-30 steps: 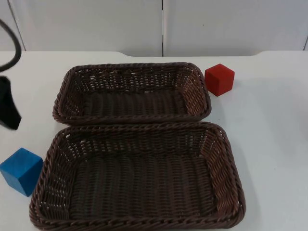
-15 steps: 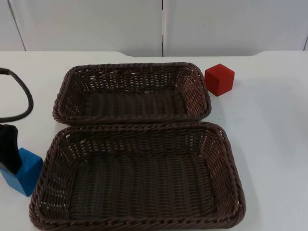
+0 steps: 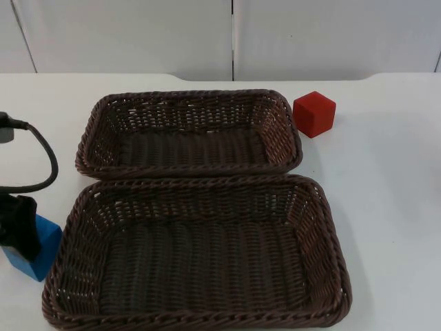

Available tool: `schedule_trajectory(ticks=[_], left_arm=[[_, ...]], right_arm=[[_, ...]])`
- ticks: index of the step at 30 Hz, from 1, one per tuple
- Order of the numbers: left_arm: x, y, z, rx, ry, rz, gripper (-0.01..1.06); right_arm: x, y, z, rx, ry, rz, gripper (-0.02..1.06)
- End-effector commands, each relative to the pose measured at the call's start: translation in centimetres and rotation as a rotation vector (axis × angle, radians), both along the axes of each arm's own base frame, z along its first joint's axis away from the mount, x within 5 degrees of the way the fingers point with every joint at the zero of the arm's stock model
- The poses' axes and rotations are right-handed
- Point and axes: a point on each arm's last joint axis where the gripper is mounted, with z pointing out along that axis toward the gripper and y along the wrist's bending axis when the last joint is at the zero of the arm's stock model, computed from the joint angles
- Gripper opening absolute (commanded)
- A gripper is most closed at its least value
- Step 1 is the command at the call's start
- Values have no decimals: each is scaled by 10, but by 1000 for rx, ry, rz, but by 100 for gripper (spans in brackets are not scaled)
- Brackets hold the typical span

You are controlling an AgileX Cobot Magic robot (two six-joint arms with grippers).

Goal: Pick up one cube with the left hand and place it into the upper basket. Pick up one cube with the right hand and place it into the lower basket.

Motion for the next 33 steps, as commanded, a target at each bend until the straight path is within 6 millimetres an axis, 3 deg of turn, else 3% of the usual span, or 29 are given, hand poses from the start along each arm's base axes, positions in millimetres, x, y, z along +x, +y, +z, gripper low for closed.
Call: schedule_trajectory(ticks=[1,27,29,32,33], left_arm=[[2,1,-2,-1,-24,-1,105],[11,-2,-27,-32,-55,-42,105],[12,-2,-27,-28,-65,-38,102],[12,-2,-27,-28,-65,-38,83],[12,-2,-27,-28,-65,-38,83]], right_arm=[[1,0,2,-3,-13,4,105],[2,-1,3,-11,-39,5,105],[2,-1,3,-13,-39,7,105],[2,-1,3,-13,-39,7,105],[2,-1,3,-13,-39,7,105]])
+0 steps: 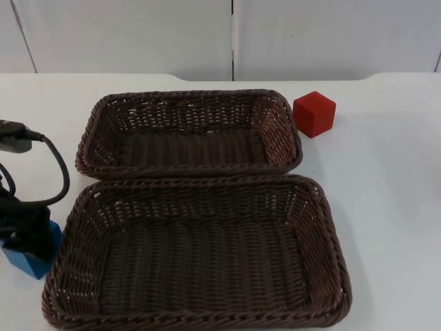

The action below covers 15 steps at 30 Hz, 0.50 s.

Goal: Pick up one cube with the left hand and place it into the upper basket. Pick up one cube with the right hand and place it into the lower basket.

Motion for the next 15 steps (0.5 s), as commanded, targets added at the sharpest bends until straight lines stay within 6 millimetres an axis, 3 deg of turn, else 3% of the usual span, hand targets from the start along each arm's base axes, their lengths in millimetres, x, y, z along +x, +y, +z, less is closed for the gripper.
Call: schedule_trajectory(ticks=[1,4,5,8,15], left_arm=[[0,1,0,-5,-9,17,74],[-1,1,7,0,-17,8,36],[-1,1,7,0,-17,8,36],[-4,2,20,23,-32,-1,0],[-11,7,62,69,-116,73,0]], right_arm=[[0,-1,2,-11,-17,5,105],[0,-1,2,-11,-17,5,105],[0,-1,2,-11,-17,5,105],[1,-1,2,-13,-20,7,105],[1,-1,3,-13,-23,7,105]])
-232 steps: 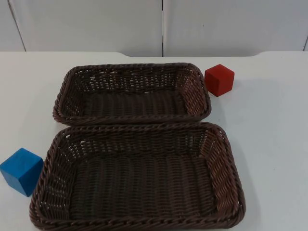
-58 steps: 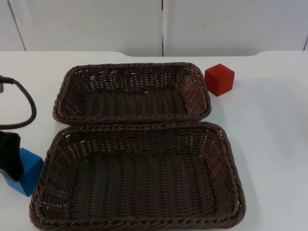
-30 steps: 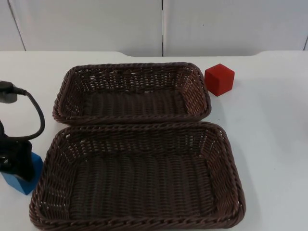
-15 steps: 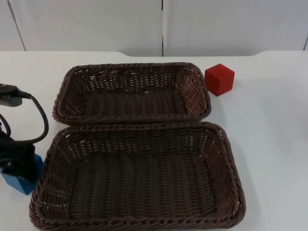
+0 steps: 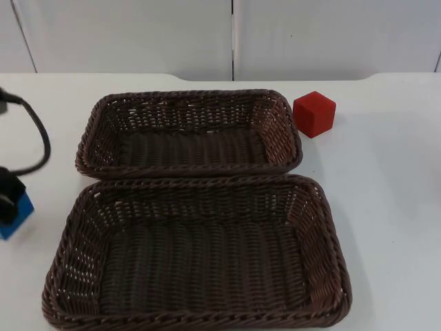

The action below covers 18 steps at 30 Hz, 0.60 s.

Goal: Pick up one cube with the left hand and place it into the upper basket. Pick up one cube with the right hand and place it into the lower basket.

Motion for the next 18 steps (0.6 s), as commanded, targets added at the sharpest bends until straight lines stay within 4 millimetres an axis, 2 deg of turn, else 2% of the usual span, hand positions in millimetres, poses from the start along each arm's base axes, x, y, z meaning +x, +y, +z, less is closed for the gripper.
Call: schedule_trajectory(ticks=[1,4,5,8,9,13,18], left_arm=[[-5,1,17,-1,-33,39,0],[-14,-3,48,-63,-124,95,0],[-14,-3,48,-63,-124,95,0],[-27,-7,84,-133,-251,138,0],[-27,-7,84,-133,-251,138,0],[-40,-8,110,-136,-352,130,0],[-47,-10,118,-146,-371,127,0]], right_arm=[[0,-1,2,-3,-18,2,105],[0,-1,2,-3,-18,2,105],[0,-1,2,-3,-18,2,105],[0,-1,2,-3,-18,2,105],[0,-1,2,-3,-18,2,105],[0,-1,2,0,-18,-1,105],[0,-1,2,0,-18,-1,105]])
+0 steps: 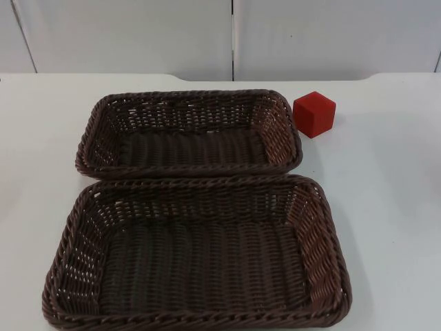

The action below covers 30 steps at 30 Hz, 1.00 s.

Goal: Pick up one cube with the left hand and place it into the upper basket. Pick up one cube with the right hand and place it into the lower basket.

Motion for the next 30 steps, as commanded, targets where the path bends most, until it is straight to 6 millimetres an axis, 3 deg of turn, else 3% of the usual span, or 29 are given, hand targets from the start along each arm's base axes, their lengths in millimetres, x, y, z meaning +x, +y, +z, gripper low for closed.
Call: schedule_trajectory(ticks=[1,30], left_arm=[[-3,0,3,-23,-9,14,0],[-6,-5,1,-94,43,16,0]], right_arm=[[0,-1,2,0,-18,-1,105],[1,0,3,1,-27,-1,105]])
